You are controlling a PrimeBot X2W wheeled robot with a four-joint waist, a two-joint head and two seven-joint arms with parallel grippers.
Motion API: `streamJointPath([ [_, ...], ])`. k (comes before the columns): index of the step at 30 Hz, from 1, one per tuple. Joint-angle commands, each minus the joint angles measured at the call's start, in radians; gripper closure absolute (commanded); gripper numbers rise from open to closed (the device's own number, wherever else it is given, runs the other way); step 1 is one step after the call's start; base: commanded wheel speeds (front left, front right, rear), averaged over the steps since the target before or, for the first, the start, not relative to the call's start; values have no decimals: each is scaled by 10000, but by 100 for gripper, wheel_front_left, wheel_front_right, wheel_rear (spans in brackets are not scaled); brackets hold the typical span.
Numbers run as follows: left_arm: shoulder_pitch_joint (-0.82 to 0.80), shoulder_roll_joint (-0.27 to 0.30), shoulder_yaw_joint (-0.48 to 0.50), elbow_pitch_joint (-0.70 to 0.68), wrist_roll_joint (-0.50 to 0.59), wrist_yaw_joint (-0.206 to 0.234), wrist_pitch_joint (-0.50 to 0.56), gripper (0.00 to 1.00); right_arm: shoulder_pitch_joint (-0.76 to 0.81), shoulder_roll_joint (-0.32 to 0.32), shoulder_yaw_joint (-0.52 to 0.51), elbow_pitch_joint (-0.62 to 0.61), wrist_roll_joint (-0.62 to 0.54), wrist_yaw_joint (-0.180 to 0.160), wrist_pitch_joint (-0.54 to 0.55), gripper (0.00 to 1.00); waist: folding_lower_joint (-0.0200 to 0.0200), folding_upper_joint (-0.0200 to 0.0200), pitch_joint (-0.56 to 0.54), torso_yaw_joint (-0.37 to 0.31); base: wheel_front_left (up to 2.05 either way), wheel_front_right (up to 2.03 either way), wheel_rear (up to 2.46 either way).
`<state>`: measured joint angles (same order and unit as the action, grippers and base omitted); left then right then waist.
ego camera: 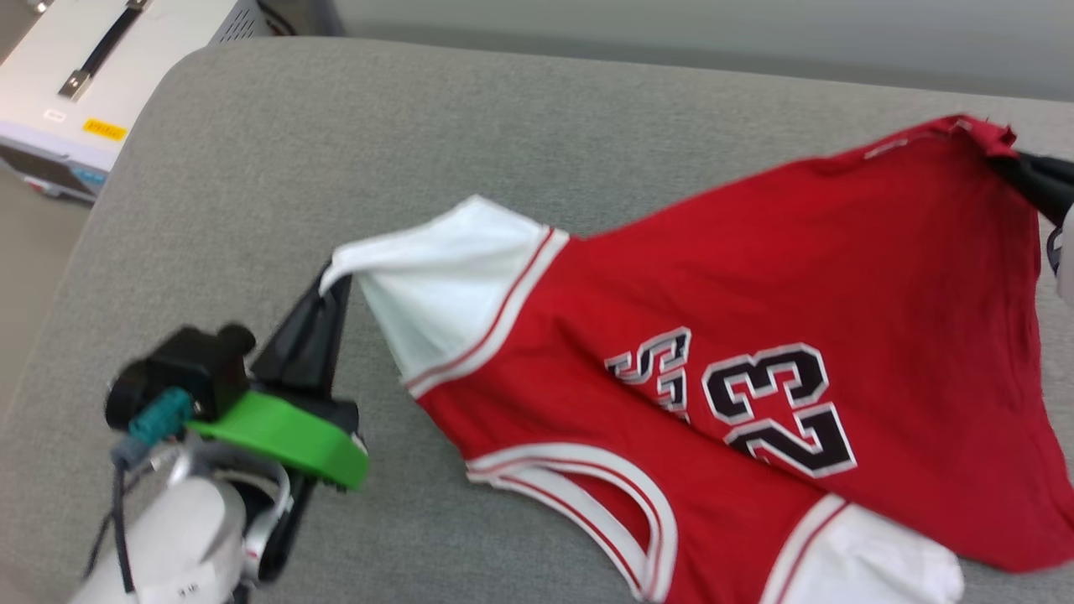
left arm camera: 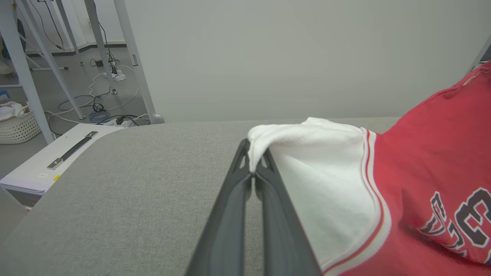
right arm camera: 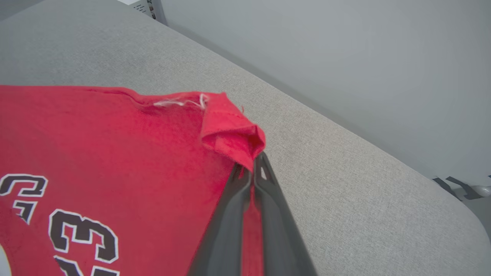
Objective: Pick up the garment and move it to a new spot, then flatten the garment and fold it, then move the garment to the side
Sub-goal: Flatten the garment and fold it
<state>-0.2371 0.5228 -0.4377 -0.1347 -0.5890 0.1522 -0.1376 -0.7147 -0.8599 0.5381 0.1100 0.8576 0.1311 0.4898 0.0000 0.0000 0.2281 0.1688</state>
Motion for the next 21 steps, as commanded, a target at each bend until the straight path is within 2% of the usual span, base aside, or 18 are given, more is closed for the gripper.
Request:
streamJointPath([
  [1,-599,169,131,-169,153,-69,126,100,103,-29,-221,-153,-22,-4,-129,100,0,0,-384,-434,0,0,0],
  [6,-2356,491,329,-566,422,-392,595,100,-248,153,-1120,-508,-268,-4,-428,100,0,0,-242,-679,0,0,0],
  [12,-5121,459,484,-602,423,-987,1295,100,-1213,608,-2124,-749,-736,-4,-453,100,0,0,403,-911,0,0,0],
  [21,-9494,-14,534,1210,478,-1858,1941,100,-3975,1579,-3110,-188,-1748,-4,-612,100,0,0,1853,-1186,0,0,0],
])
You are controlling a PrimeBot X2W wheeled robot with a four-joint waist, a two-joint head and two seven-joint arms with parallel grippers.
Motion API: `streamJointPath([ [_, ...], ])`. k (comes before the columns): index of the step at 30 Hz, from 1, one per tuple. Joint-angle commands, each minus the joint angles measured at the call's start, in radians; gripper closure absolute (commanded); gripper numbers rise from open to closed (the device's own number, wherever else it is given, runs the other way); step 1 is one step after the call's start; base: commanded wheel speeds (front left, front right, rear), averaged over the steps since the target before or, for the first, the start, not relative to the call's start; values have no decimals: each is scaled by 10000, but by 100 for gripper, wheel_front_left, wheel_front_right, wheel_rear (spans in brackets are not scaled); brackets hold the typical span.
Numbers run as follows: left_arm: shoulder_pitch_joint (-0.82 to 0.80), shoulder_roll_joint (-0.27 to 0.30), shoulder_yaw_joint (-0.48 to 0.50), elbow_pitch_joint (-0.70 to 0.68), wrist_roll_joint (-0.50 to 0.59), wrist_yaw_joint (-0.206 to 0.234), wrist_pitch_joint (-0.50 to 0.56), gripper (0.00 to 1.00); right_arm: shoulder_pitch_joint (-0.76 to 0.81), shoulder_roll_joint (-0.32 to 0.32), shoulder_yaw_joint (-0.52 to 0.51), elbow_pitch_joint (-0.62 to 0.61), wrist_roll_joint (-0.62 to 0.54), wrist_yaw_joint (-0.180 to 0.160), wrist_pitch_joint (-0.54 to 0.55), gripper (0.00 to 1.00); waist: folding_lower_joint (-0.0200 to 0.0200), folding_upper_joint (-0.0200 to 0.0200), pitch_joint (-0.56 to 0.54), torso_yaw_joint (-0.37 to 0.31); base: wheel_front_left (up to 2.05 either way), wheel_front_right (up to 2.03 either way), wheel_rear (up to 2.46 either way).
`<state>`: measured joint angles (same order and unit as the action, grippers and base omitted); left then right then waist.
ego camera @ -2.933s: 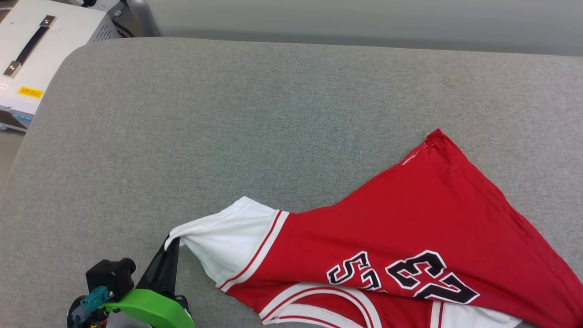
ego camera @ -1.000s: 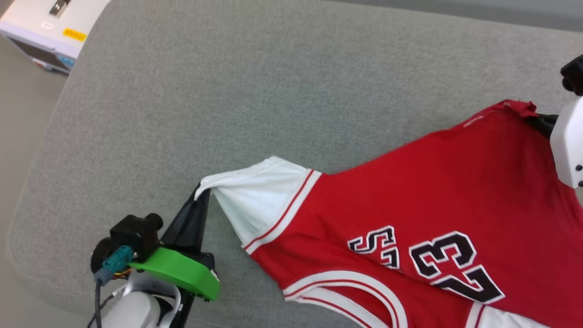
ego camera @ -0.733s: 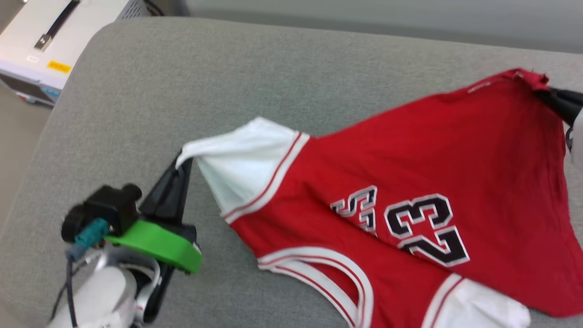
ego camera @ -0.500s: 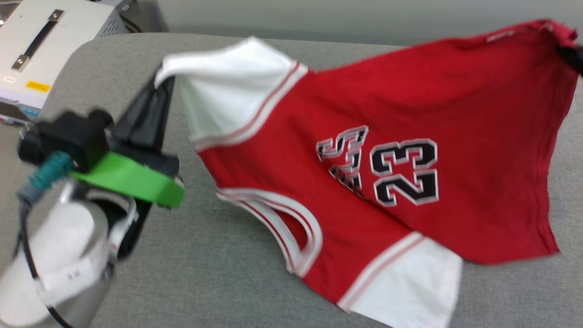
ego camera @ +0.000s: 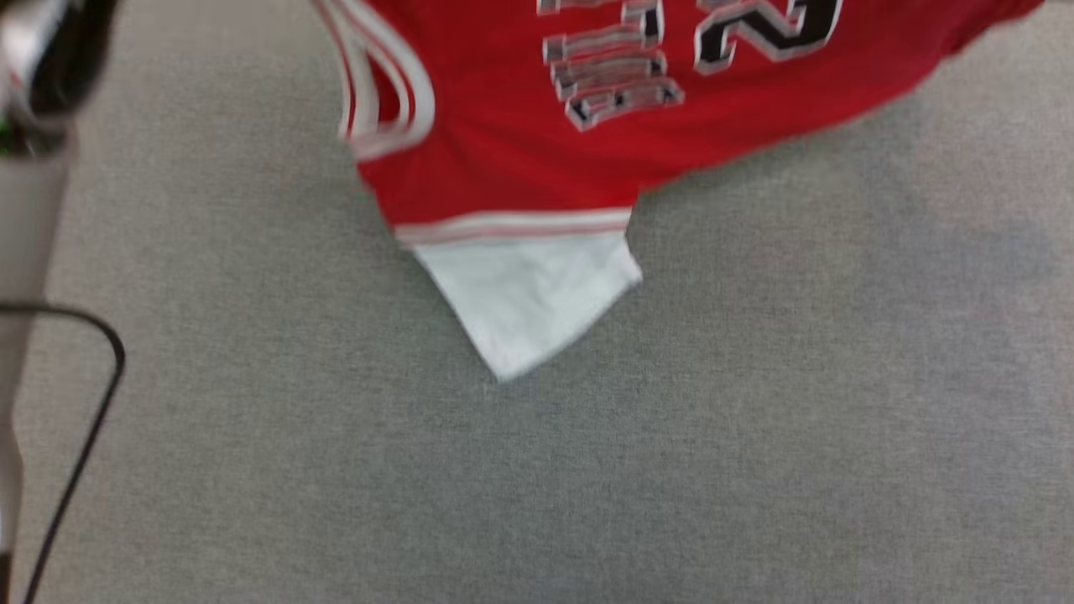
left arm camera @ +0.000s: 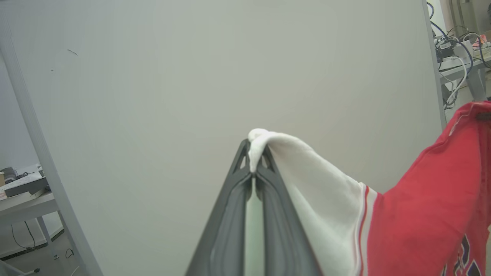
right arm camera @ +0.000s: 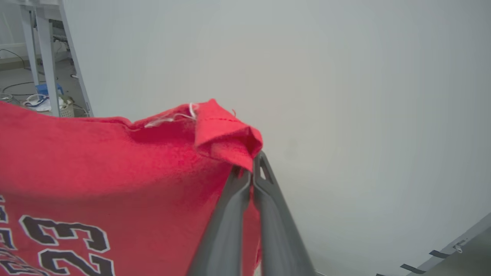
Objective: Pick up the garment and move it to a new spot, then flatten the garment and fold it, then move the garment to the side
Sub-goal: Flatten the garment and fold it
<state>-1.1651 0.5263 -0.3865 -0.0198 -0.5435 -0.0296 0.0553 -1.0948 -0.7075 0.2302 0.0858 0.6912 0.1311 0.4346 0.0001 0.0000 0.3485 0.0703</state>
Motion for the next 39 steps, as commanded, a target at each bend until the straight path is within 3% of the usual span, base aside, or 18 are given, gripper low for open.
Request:
streamJointPath([
  [1,-652,-92,32,304,74,-102,16,100,-492,142,-25,183,-208,-4,-49,100,-1,0,796,-230,0,0,0],
  [11,-5019,-511,-206,3353,813,-667,-425,100,-4507,930,258,2559,-1527,-4,-928,100,-1,0,1950,-438,0,0,0],
  [20,-6612,-698,-555,5622,873,-915,-1299,100,-6458,1394,1138,4820,-1840,-4,-2172,100,-1,0,2325,-369,0,0,0],
  [30,-5204,-510,-1552,6730,530,-1003,-2300,100,-5249,1460,2873,5659,-703,-4,-3103,100,-1,0,2385,-248,0,0,0],
  [39,-1632,68,-2042,5617,-151,-914,-2874,100,-2469,782,4227,4934,1134,-4,-3745,100,-1,0,1424,-120,0,0,0],
])
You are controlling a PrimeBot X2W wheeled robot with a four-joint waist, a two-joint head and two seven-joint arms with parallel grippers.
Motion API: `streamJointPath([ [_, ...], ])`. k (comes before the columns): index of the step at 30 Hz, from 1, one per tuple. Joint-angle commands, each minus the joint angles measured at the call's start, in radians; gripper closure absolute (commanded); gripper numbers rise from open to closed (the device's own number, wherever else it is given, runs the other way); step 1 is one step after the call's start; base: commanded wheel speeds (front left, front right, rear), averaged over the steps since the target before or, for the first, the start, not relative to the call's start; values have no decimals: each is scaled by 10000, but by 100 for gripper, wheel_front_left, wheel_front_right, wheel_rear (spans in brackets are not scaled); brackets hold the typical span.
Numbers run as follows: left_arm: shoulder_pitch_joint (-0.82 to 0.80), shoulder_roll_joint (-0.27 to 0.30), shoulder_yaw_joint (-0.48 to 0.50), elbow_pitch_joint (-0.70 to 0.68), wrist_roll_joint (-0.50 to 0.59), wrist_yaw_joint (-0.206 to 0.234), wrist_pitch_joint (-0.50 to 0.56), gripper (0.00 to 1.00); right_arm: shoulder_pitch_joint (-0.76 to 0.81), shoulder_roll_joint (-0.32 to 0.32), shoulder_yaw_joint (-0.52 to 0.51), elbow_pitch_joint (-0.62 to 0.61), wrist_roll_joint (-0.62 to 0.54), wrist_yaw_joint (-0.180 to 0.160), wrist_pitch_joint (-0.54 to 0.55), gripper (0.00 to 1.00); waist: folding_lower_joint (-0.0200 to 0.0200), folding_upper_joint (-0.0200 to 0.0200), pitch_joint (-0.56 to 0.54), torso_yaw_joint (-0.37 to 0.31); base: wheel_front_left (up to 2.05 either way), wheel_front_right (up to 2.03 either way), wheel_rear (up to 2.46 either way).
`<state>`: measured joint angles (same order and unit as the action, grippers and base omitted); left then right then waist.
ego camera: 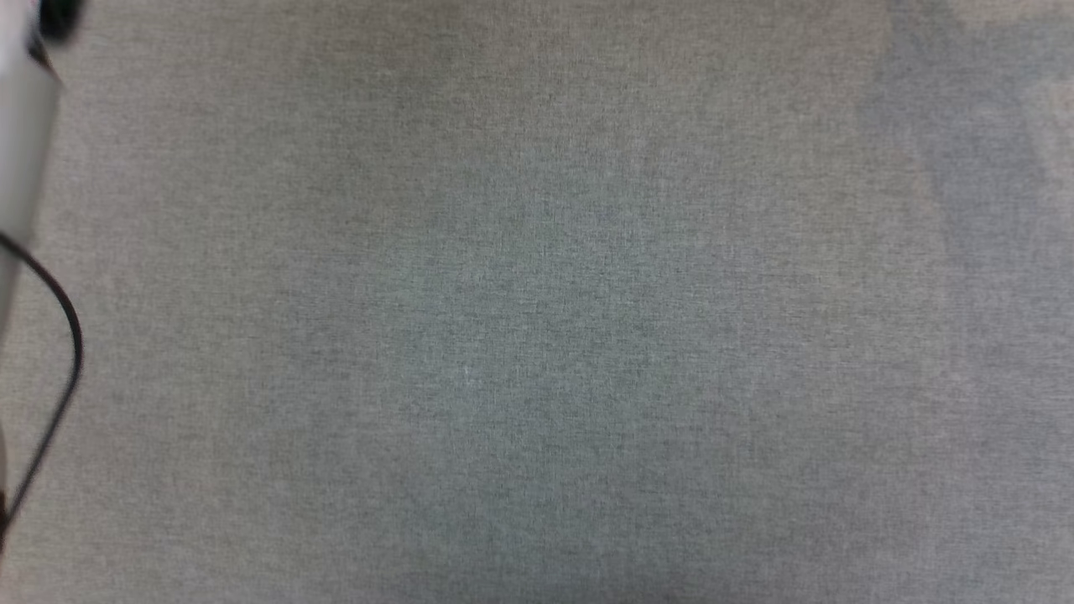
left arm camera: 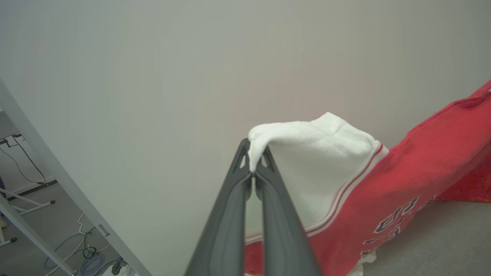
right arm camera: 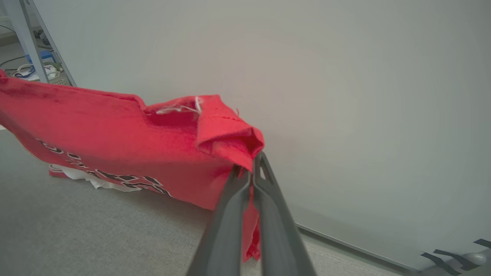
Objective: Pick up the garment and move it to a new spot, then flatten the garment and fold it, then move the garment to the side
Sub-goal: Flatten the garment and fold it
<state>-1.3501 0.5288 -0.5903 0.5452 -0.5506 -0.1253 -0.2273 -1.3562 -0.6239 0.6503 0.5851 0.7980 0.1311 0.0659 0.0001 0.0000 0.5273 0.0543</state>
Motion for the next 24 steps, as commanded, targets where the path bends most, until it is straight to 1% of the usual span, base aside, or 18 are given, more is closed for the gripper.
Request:
streamJointPath([
  [1,698,98,15,-231,-191,105,-81,100,453,-126,169,-168,247,-4,-119,100,-1,0,-510,35,0,0,0],
  [3,1814,248,81,-706,-450,283,-143,100,1178,-286,465,-464,726,-4,-200,100,-1,0,-836,35,0,0,0],
  [4,2439,345,153,-990,-579,453,-177,100,1577,-398,630,-636,941,-4,-252,100,-1,0,-1018,40,0,0,0],
  [7,4221,582,174,-1827,-882,875,-219,100,2711,-759,1163,-1054,1324,-4,-354,100,-1,0,-1522,60,0,0,0],
  [13,7385,1036,41,-3560,-1523,1704,-53,100,4882,-1262,1826,-1673,2000,-4,-418,100,-1,0,-2417,106,0,0,0],
  [17,9191,1322,-125,-4511,-1926,2258,216,100,6131,-1609,2084,-1938,2488,-4,-356,100,-1,0,-2972,140,0,0,0],
  [24,11818,1611,-466,-5620,-2662,3022,569,100,7969,-2042,2587,-2311,2995,-4,-277,100,-1,0,-3876,169,0,0,0],
])
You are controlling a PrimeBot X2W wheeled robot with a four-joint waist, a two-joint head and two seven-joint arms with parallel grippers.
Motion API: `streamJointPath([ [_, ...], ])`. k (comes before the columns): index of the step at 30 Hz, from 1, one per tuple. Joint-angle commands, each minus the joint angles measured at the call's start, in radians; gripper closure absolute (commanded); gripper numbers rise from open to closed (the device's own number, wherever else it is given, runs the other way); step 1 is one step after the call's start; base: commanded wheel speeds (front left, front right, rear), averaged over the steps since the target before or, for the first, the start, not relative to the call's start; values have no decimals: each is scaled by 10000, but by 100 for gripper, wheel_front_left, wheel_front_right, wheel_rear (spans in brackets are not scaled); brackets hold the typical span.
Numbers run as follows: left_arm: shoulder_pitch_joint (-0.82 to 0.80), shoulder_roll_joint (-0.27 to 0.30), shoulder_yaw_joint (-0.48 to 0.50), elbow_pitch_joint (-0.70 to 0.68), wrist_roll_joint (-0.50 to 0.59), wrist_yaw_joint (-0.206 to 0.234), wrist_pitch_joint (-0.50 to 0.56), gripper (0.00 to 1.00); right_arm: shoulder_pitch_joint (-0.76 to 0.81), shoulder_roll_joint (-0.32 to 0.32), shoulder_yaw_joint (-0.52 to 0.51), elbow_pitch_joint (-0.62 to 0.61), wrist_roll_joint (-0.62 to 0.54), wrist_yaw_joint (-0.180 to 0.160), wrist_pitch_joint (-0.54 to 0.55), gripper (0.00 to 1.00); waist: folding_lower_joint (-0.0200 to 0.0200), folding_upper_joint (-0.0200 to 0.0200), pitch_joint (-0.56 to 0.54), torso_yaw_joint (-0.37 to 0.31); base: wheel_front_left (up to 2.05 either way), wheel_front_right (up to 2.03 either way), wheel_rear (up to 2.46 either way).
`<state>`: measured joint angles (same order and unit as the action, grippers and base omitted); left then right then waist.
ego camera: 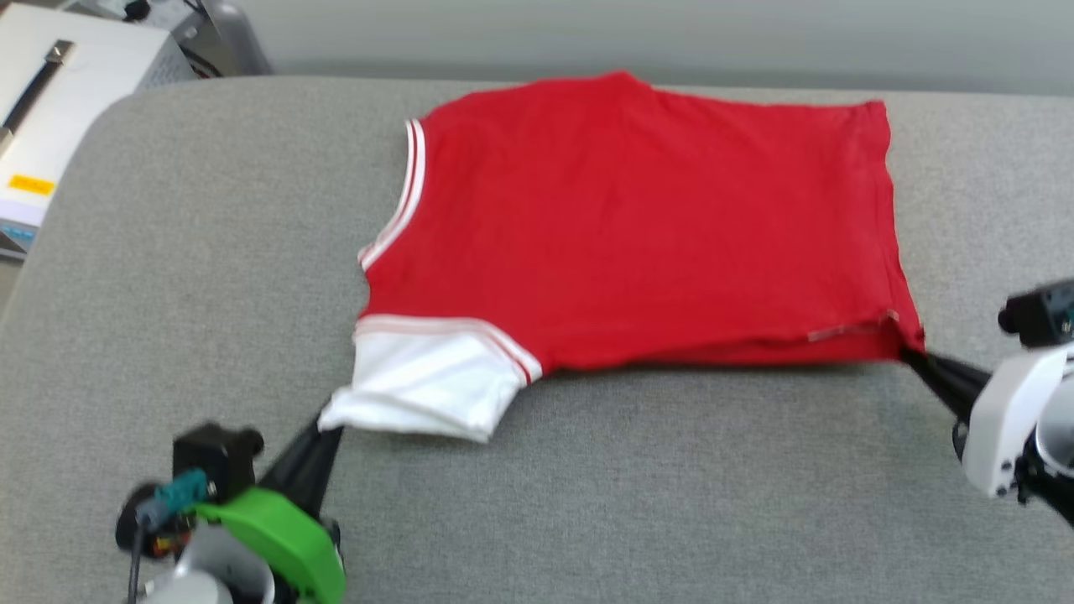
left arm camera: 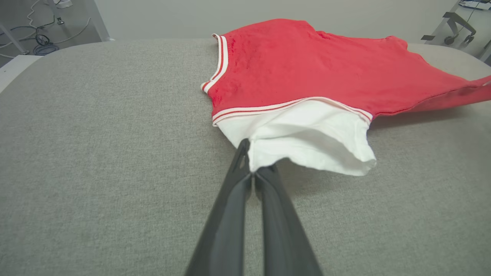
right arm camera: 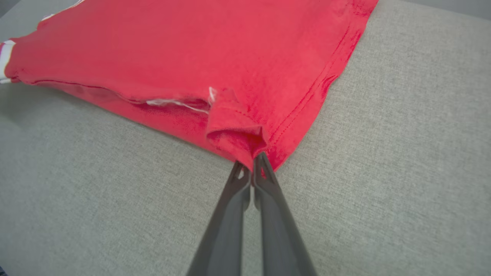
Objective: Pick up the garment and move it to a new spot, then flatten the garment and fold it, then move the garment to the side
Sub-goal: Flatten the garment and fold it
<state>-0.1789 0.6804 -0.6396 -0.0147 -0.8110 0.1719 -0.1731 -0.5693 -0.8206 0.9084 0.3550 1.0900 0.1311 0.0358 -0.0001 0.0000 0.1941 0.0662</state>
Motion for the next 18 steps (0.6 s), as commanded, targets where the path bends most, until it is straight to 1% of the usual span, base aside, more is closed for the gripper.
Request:
streamJointPath([
  [1,465,143,-62,-154,-192,93,127,100,365,-157,78,-54,144,-4,65,100,1,0,-654,70,0,0,0],
  [7,1933,422,-478,-473,-1028,-181,604,100,1641,-527,179,-273,547,-4,69,100,1,0,-1172,157,0,0,0],
  [9,2271,463,-611,-554,-1217,-202,760,100,2035,-635,149,-360,662,-4,46,100,1,0,-1277,188,0,0,0],
  [18,2954,460,-875,-721,-1625,-207,993,100,3678,-1210,-237,-949,1188,-4,68,100,1,0,-1519,266,0,0,0],
])
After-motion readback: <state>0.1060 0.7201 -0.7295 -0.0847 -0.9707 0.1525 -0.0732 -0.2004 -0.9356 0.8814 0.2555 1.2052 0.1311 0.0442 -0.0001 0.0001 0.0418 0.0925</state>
